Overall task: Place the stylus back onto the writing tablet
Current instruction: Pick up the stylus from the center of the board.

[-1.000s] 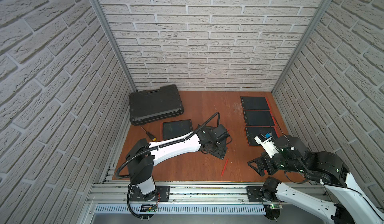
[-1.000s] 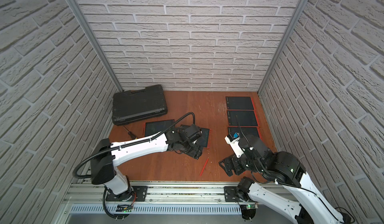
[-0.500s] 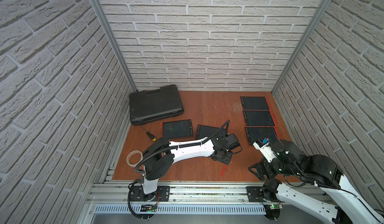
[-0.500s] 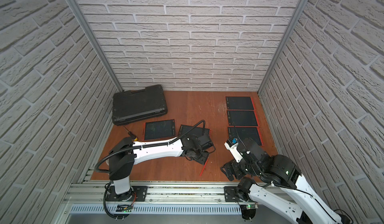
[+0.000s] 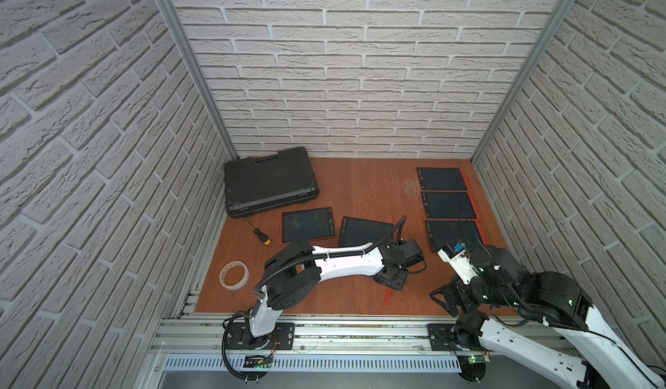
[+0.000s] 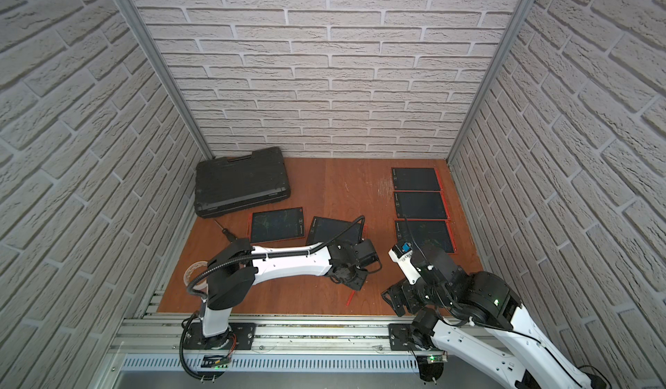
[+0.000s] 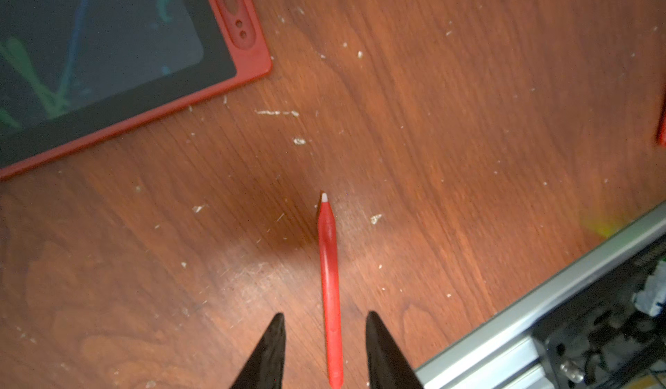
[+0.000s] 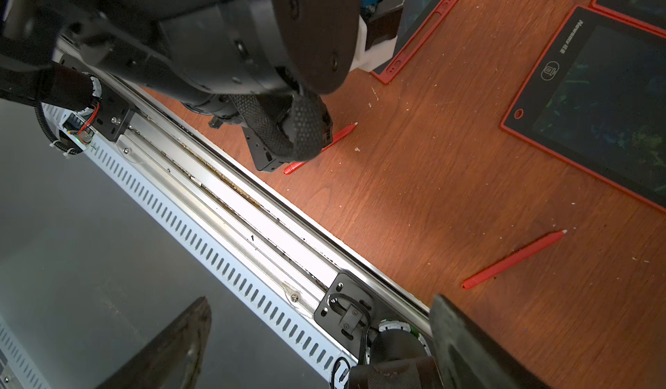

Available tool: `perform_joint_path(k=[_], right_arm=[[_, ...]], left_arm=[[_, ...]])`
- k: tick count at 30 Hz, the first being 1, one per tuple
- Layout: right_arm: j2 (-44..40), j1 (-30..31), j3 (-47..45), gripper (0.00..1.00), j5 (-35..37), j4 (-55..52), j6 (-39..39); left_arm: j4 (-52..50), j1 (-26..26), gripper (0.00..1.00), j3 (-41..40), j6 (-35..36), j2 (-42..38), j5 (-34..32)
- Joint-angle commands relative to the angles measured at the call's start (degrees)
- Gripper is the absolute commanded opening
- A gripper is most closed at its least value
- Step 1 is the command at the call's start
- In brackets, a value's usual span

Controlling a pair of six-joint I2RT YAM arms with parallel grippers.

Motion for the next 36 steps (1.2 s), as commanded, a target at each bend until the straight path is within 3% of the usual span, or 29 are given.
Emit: perform_joint_path(k=[1, 13, 36], right_arm=[[-1.13, 0.44, -0.80, 0.94, 1.05, 2.03, -0.47], [-2.20, 0.42, -1.44, 0.94, 1.87, 2.52, -0.17], [-2.53, 0.42, -1.52, 0.94, 2.80, 2.60, 0.32]], left_arm=[[-1.05, -0.81, 0.38, 1.47, -0.40, 1.69, 0.62], [-4.66, -1.23, 0.40, 2.48, 0.05, 4.04, -0.85], [-5.21, -1.75, 0.29, 2.83, 0.24, 6.53, -0.71]])
